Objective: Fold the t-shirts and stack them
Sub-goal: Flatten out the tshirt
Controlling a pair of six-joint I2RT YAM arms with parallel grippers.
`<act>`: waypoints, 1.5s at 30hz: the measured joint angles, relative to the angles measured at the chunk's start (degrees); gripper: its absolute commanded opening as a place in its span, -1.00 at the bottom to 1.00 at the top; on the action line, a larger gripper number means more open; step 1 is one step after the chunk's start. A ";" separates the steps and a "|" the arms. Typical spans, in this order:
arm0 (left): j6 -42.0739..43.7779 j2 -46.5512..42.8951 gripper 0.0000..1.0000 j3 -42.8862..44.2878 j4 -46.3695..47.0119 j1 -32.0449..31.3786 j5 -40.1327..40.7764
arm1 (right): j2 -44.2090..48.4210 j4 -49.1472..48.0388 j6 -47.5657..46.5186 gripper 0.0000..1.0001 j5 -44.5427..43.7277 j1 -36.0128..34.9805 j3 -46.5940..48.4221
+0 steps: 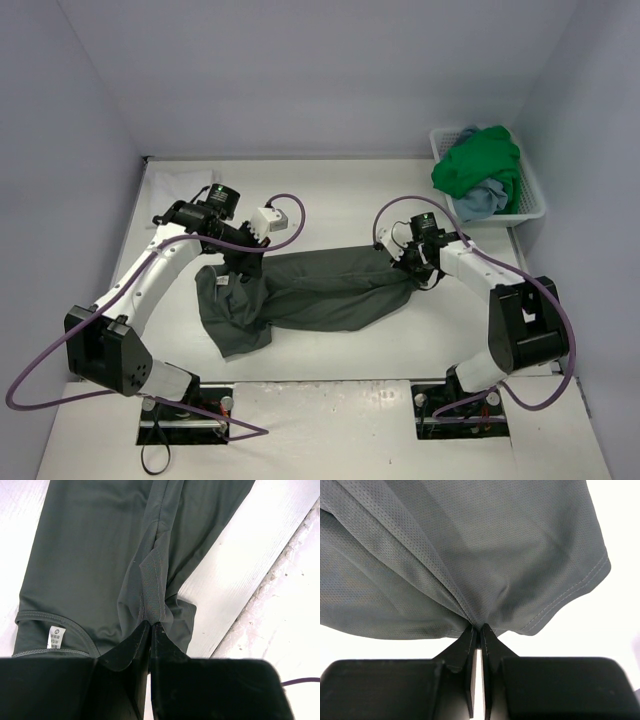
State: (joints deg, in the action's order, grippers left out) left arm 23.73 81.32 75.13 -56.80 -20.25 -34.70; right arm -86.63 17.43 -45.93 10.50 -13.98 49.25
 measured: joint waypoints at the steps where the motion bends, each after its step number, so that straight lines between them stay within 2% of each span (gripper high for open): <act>1: -0.04 0.00 -1.00 0.00 0.00 0.00 0.02 | 0.02 0.00 0.00 -1.00 -0.15 0.00 0.04; 10: -0.66 -0.94 -1.00 0.00 0.00 0.00 1.36 | 7.74 1.64 0.94 -1.00 -1.51 0.37 2.05; 17: -3.08 -9.33 -1.00 1.05 -0.04 0.00 6.86 | 20.61 3.80 3.58 -1.00 -1.81 0.87 8.26; 25: -5.55 -20.46 -1.00 13.00 -0.24 0.11 17.46 | 35.87 6.38 4.33 -1.00 -3.02 0.87 10.82; 32: -3.74 -27.28 -1.00 22.95 -0.57 0.85 24.90 | 45.70 8.07 4.17 -1.00 -2.82 0.83 10.80; 40: -2.86 -30.88 -1.00 32.28 -1.70 1.20 28.13 | 50.01 10.40 5.18 -1.00 -2.54 1.60 11.28; 43: -3.45 -31.91 -1.00 31.98 -2.58 1.22 26.93 | 50.01 10.69 5.73 -1.00 -2.19 2.01 11.39; 45: -4.72 -33.22 -1.00 27.91 -2.32 1.29 23.91 | 49.86 10.67 5.95 -1.00 -2.08 2.01 10.97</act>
State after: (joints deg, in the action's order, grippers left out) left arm 19.00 48.10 103.04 -59.11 -18.96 -10.79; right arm -36.77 28.10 -39.99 8.43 -11.97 60.23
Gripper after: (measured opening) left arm 0.002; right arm 0.008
